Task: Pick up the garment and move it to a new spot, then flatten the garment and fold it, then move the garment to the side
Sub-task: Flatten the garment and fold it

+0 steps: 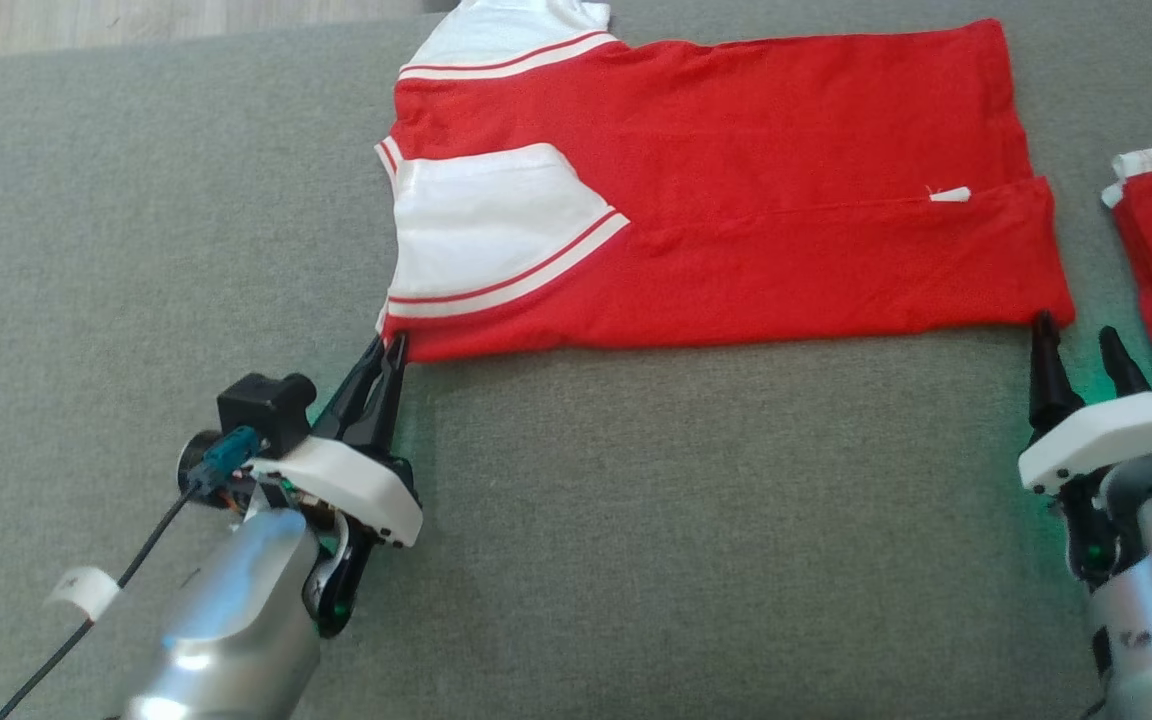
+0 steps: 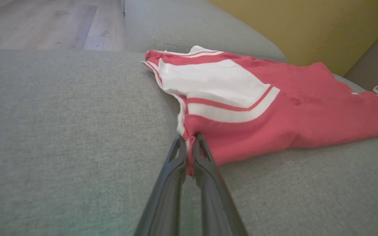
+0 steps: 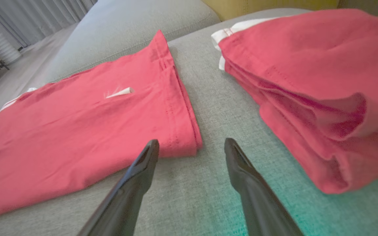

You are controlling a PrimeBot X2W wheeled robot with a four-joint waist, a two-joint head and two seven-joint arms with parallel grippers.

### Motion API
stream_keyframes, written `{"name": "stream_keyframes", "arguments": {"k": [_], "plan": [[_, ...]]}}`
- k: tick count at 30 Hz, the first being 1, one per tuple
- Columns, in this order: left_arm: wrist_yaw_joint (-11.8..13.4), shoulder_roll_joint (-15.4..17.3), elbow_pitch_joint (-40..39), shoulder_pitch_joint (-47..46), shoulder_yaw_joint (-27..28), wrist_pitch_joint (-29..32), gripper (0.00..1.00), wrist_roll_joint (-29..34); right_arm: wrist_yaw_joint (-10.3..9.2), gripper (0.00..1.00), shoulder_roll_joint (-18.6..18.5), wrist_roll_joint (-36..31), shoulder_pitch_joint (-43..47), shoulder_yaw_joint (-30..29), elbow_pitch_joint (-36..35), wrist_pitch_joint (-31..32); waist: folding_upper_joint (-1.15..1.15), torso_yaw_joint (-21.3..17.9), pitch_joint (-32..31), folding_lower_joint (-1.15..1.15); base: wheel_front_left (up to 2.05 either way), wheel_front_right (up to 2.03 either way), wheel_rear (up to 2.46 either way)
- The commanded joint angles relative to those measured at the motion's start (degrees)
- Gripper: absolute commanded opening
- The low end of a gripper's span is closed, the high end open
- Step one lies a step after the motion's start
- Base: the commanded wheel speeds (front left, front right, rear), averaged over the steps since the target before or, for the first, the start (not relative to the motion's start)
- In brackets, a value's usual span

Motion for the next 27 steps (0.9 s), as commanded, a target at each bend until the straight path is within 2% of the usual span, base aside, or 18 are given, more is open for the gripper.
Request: {"name": "stream_keyframes", "arguments": {"k": [1,9,10,11,12,19,27], "plan": [[-0.2,1.9,-2.1,-1.3,2.7,-0.4,0.0,0.9,0.37,1.0,-1.1,-1.4,-2.4,0.1,0.5,0.6,0.0,0.4,0.2,0.0,0.0,0.0,0.0],[-0.2,1.6,-5.4,-0.8,4.6,-0.4,0.0,3.2,0.37,1.0,-1.0,-6.9,-8.8,-3.1,10.6,3.8,0.0,1.7,1.7,0.0,0.0,0.0,0.0],[-0.2,1.6,-5.7,-0.7,4.8,-0.4,0.0,3.4,0.37,0.92,-1.0,-7.2,-9.2,-3.1,11.5,4.2,0.0,1.9,1.8,0.0,0.0,0.0,0.0],[-0.2,1.6,-6.0,-0.6,5.1,-0.4,0.0,3.7,0.37,0.48,-1.1,-7.4,-9.5,-3.1,12.3,4.6,0.0,2.0,1.7,0.0,0.0,0.0,0.0],[-0.2,1.7,-6.9,-0.1,5.7,-0.4,0.0,4.2,0.37,0.0,-1.2,-7.2,-9.9,-2.8,13.5,5.4,0.0,2.4,1.4,0.0,0.0,0.0,0.0],[0.5,1.9,-10.9,5.6,8.9,-0.4,0.0,5.9,0.37,0.0,-2.3,-4.3,-7.0,-1.1,13.0,3.8,0.0,3.1,-3.0,0.0,0.0,0.0,0.0],[1.4,1.8,-16.1,19.5,10.5,-0.4,0.0,6.8,0.37,0.0,-5.1,1.1,4.6,4.7,6.3,2.7,0.0,3.1,-9.9,0.0,0.0,0.0,0.0]]}}
